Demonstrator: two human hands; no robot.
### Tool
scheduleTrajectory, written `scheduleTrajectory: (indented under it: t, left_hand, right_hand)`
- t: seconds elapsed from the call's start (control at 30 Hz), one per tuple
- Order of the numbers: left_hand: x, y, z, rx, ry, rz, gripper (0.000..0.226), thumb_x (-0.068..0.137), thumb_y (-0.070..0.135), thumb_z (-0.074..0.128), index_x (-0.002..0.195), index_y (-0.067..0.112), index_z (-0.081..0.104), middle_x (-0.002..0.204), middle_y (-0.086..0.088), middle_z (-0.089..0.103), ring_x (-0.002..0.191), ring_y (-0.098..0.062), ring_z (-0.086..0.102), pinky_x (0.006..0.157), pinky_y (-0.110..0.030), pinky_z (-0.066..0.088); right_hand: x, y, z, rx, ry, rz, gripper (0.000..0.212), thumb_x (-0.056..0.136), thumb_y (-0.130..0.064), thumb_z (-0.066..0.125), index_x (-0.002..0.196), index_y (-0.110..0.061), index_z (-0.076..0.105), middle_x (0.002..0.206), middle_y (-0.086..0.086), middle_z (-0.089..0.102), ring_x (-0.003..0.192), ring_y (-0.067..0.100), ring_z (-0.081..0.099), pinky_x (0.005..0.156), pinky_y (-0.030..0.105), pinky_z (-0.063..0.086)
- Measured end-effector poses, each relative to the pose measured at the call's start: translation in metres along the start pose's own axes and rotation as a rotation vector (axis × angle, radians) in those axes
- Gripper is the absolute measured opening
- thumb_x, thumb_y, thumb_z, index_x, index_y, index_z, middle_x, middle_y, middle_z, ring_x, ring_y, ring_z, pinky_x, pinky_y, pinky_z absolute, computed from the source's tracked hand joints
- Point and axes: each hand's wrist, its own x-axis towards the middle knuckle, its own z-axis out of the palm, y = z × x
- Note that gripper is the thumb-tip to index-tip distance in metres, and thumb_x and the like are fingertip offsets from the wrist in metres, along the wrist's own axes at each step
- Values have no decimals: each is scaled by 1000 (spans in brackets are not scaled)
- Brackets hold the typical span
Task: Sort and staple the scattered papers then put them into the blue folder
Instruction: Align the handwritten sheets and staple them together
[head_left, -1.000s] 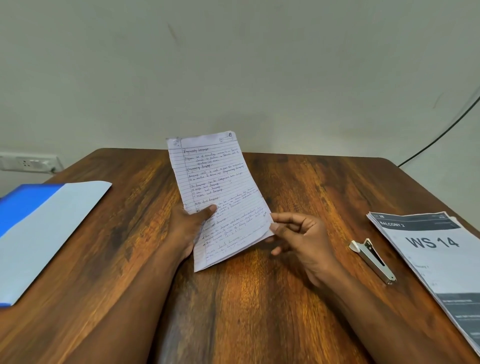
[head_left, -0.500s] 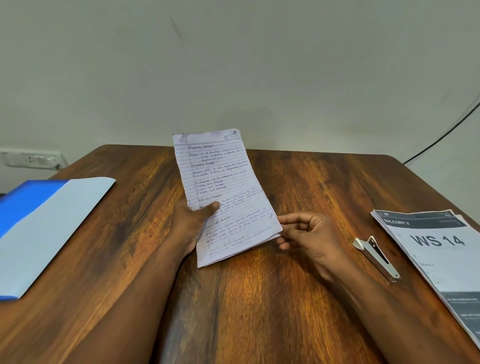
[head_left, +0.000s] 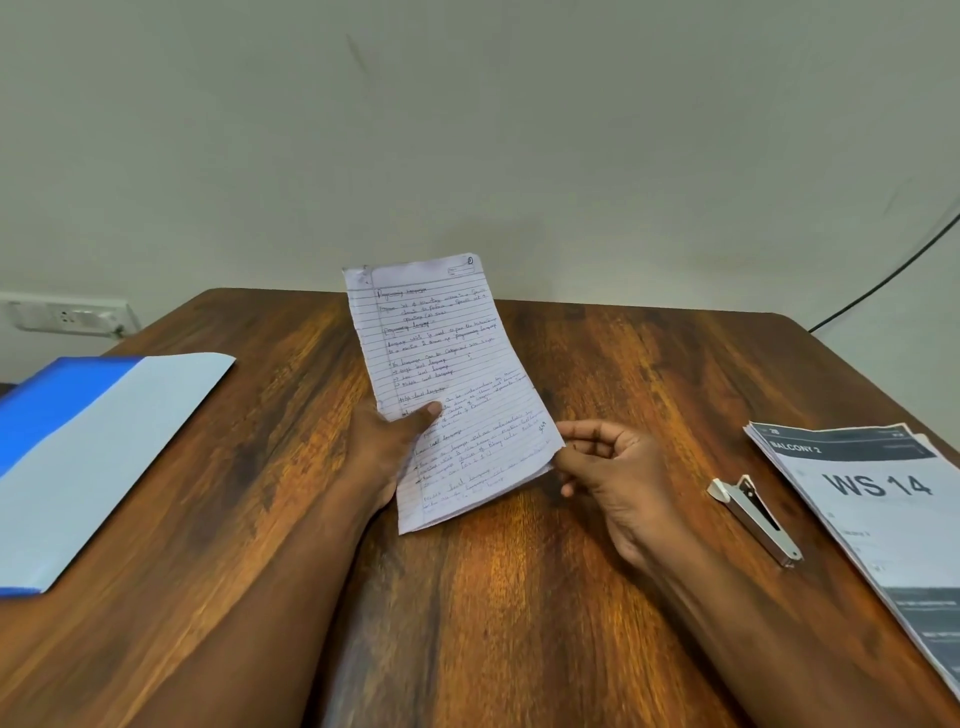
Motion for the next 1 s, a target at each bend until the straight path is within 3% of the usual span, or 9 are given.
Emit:
scheduleTrajectory:
  t: [0.13, 0.33, 0.43, 0.57, 0.73, 0.8, 0.9, 0.93, 1.0]
  left_hand:
    - [-4, 0, 6, 54, 45, 45, 39, 86, 6, 83, 123, 10, 72, 118, -4, 79, 107, -21, 76, 94, -48, 61]
    - [-3, 0, 4, 24, 83, 28, 34, 86, 4, 83, 117, 13, 74, 114, -4, 79, 105, -24, 77, 94, -51, 61]
    - [-4, 2, 5, 48, 88, 33, 33, 86, 4, 84, 117, 13, 74, 113, -2, 80, 103, -20, 77, 91, -47, 62]
    - [-10, 6, 12, 196, 105, 89, 32, 87, 9, 84, 115, 18, 74, 102, 12, 78, 89, 0, 76, 71, -20, 62]
    - [-10, 8, 11, 484, 39, 159, 35, 88, 12, 84, 121, 15, 74, 115, 5, 77, 94, -2, 71, 75, -17, 57]
    - [-8, 10, 9, 558, 26, 154, 36, 87, 13, 84, 122, 11, 74, 114, 4, 76, 90, 2, 69, 68, -9, 53]
    - [-6, 13, 4, 619, 31, 135, 32, 89, 12, 82, 120, 11, 75, 109, 6, 74, 83, 8, 64, 61, -3, 48]
    - [-4, 13, 3, 619, 31, 121, 32, 89, 12, 82, 120, 11, 75, 109, 6, 75, 83, 8, 64, 61, -4, 49]
    - [-3, 15, 2, 616, 29, 86, 32, 88, 13, 84, 119, 12, 75, 110, 4, 76, 85, 2, 69, 66, -13, 53]
  right_hand:
    - [-7, 2, 10, -150, 90, -117, 17, 78, -5, 86, 91, -12, 78, 81, 3, 77, 61, 12, 66, 47, 24, 52]
    - [-11, 4, 20, -6, 181, -119, 12, 79, -6, 86, 85, -8, 76, 78, 6, 76, 59, 15, 62, 44, 28, 49]
    - [-16, 2, 22, -34, 186, -196, 17, 79, -10, 88, 89, -10, 74, 81, 6, 76, 61, 21, 69, 47, 33, 55]
    - [-20, -2, 24, -166, 129, -355, 29, 79, -15, 89, 104, -17, 73, 86, 2, 76, 69, 24, 74, 55, 41, 63]
    - [-15, -3, 14, -406, 9, -455, 38, 85, -15, 81, 118, -32, 75, 90, -7, 72, 66, 22, 67, 54, 45, 61]
    - [-10, -4, 2, -485, -135, -453, 57, 83, -10, 76, 132, -36, 67, 98, -5, 70, 68, 22, 67, 50, 40, 59]
    - [-4, -10, -13, -548, -263, -356, 88, 81, 3, 76, 151, -41, 46, 110, -4, 62, 88, 14, 66, 64, 23, 58]
    - [-3, -11, -15, -593, -278, -334, 90, 82, 3, 77, 151, -44, 44, 111, -8, 61, 92, 12, 65, 69, 22, 58]
    - [-1, -12, -19, -741, -258, -365, 72, 86, -5, 80, 141, -46, 56, 110, -18, 61, 97, 4, 62, 74, 18, 57]
